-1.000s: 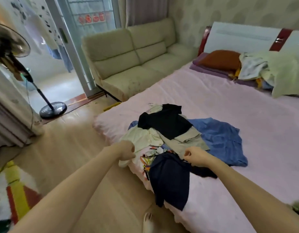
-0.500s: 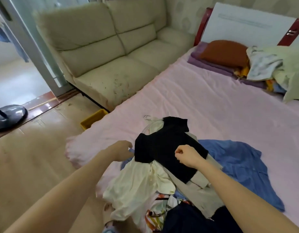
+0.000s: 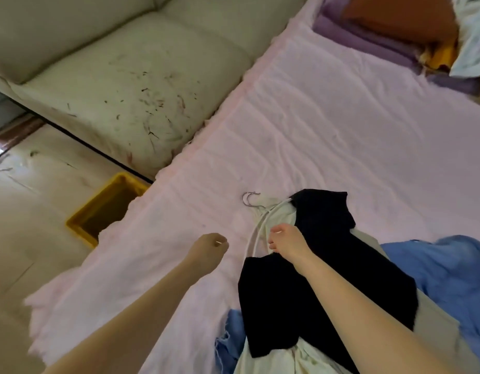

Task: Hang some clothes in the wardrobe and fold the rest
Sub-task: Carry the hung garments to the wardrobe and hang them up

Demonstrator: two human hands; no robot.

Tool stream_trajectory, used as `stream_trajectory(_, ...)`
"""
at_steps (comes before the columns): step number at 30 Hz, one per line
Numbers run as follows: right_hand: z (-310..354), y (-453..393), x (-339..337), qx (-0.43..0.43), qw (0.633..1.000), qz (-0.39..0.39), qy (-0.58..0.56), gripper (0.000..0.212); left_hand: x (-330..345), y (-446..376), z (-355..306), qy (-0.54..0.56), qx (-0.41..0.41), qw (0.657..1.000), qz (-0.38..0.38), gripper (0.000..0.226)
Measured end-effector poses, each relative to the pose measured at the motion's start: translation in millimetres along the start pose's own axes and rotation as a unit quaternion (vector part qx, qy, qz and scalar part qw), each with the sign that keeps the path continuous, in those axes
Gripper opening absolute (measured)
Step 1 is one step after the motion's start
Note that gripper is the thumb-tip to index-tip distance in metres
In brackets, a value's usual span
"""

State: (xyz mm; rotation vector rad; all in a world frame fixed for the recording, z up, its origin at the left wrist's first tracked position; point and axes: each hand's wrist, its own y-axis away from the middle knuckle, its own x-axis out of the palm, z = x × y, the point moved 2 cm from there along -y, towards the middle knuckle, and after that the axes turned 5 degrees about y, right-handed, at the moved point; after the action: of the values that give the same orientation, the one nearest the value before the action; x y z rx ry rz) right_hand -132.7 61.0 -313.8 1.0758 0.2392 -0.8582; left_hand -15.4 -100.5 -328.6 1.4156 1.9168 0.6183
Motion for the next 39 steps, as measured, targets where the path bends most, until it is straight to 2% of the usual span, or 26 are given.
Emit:
stream_trajectory(3, 6, -39, 23, 0.038, 0.998, -0.015, -0.048, 0.034, 17, -40, -1, 0.075, -0.003, 0.996, 0.038, 0.016)
stream_trajectory(7, 4, -67, 32, 0.083, 0.98, -0.047, -0.174, 0.01, 43, -73, -1, 0.108, -0.024, 0.992, 0.068, 0.016)
stream_trajectory(9, 1, -68, 28, 0.1, 0.964, -0.031, -0.245, 0.012, 52, -80, 1, 0.108, -0.028, 0.992, 0.064, 0.019)
stream_trajectory(11, -1, -68, 23, 0.106, 0.953, -0.021, -0.283, 0.002, 56, -83, 1, 0.115, -0.039, 0.991, 0.06, 0.021)
stream_trajectory(15, 3, -62, 9, 0.097, 0.937, -0.088, -0.324, 0.014, 61, -91, -10, 0.154, -0.076, 0.983, 0.064, 0.029)
stream_trajectory(18, 7, -47, -4, 0.088, 0.912, -0.125, -0.38, 0.024, 66, -86, -26, 0.22, -0.099, 0.965, 0.101, 0.037)
stream_trajectory(20, 4, -31, -20, 0.069, 0.903, -0.149, -0.396, 0.029, 72, -78, -42, 0.208, -0.069, 0.966, 0.134, 0.042)
stream_trajectory(24, -5, 7, -60, 0.067, 0.886, -0.176, -0.424, 0.026, 86, -60, -66, 0.192, -0.012, 0.975, 0.107, 0.045)
stream_trajectory(29, -25, 75, -132, 0.077, 0.88, -0.235, -0.407, 0.016, 98, -6, -119, 0.285, -0.013, 0.945, 0.159, 0.034)
stream_trajectory(32, -39, 114, -159, 0.07, 0.878, -0.246, -0.404, 0.013, 102, 34, -145, 0.295, -0.005, 0.942, 0.158, 0.032)
stream_trajectory(36, -51, 168, -185, 0.05, 0.879, -0.227, -0.417, 0.011, 120, 100, -172, 0.232, 0.054, 0.956, 0.17, 0.033)
stream_trajectory(39, -42, 193, -191, -0.012, 0.865, -0.217, -0.452, 0.01, 138, 150, -177, 0.157, 0.121, 0.959, 0.204, 0.029)
